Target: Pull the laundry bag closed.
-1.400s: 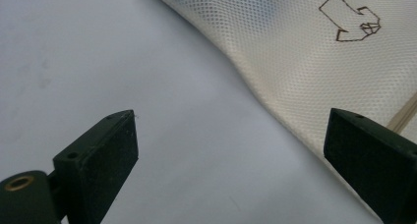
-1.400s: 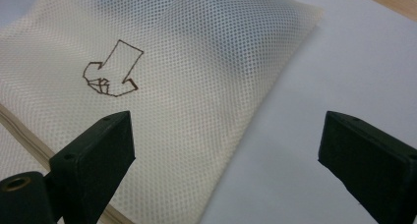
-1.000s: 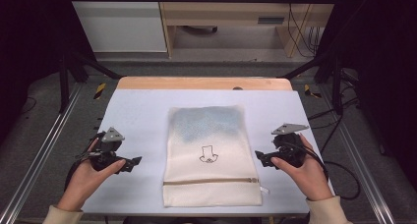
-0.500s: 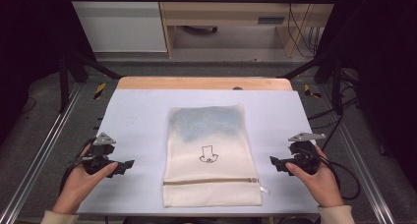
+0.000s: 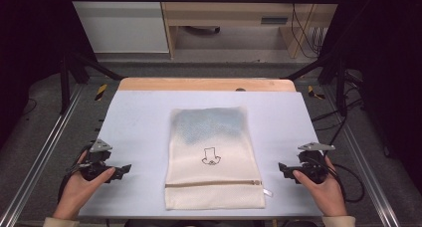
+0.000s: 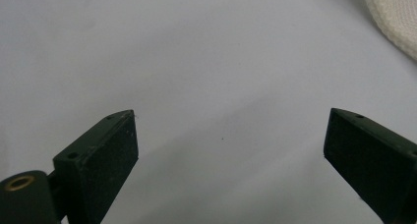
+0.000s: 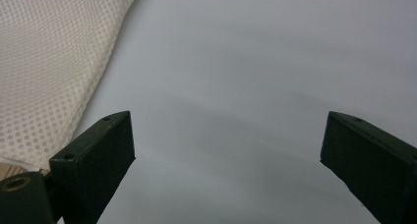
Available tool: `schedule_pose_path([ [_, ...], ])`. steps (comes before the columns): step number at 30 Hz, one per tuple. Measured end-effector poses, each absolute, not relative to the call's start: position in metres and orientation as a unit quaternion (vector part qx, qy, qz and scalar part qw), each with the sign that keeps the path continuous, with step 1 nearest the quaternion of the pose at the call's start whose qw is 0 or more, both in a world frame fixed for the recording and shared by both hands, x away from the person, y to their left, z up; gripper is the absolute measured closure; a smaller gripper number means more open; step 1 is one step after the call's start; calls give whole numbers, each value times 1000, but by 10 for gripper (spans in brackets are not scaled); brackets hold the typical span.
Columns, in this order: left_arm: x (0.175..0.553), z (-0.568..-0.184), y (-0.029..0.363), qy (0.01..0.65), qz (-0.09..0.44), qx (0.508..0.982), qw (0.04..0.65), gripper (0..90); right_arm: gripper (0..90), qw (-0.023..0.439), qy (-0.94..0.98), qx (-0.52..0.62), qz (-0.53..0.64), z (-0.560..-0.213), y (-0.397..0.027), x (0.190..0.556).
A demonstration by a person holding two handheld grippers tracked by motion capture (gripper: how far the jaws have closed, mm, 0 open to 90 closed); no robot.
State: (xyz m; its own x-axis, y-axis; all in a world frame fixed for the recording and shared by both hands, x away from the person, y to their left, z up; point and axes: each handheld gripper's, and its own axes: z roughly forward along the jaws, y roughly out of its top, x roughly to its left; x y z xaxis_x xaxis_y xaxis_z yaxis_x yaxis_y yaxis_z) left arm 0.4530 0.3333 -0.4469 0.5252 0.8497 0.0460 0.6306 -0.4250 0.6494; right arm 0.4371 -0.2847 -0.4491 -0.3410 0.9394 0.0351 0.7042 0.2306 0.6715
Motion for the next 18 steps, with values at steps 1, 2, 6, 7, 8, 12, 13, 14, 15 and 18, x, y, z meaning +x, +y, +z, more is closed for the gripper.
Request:
schedule_pose_path([
  [1, 453, -449, 334, 451, 189, 821, 294, 60, 72, 192, 761, 540, 304, -450, -284, 437],
  [2, 452, -451, 336, 453, 190, 820, 295, 59, 72, 192, 761, 539, 306, -452, -284, 436],
  [6, 448, -457, 338, 451, 203, 815, 301, 58, 72, 187, 762, 538, 309, -456, -281, 433],
  [7, 446, -458, 338, 448, 204, 815, 306, 57, 72, 187, 762, 537, 310, -458, -281, 433],
  [8, 445, -459, 339, 447, 206, 813, 311, 57, 70, 187, 760, 538, 312, -459, -280, 431],
  [12, 438, -463, 340, 442, 218, 813, 312, 57, 75, 197, 752, 539, 324, -465, -277, 425],
  [13, 437, -464, 339, 435, 216, 817, 311, 57, 78, 200, 752, 533, 332, -467, -276, 423],
  [14, 436, -465, 338, 434, 215, 817, 313, 54, 74, 204, 753, 526, 337, -468, -275, 421],
  [15, 435, -465, 336, 431, 218, 817, 314, 52, 71, 210, 751, 527, 338, -469, -274, 419],
  [18, 434, -461, 330, 407, 229, 821, 327, 53, 64, 221, 753, 522, 334, -469, -271, 419],
])
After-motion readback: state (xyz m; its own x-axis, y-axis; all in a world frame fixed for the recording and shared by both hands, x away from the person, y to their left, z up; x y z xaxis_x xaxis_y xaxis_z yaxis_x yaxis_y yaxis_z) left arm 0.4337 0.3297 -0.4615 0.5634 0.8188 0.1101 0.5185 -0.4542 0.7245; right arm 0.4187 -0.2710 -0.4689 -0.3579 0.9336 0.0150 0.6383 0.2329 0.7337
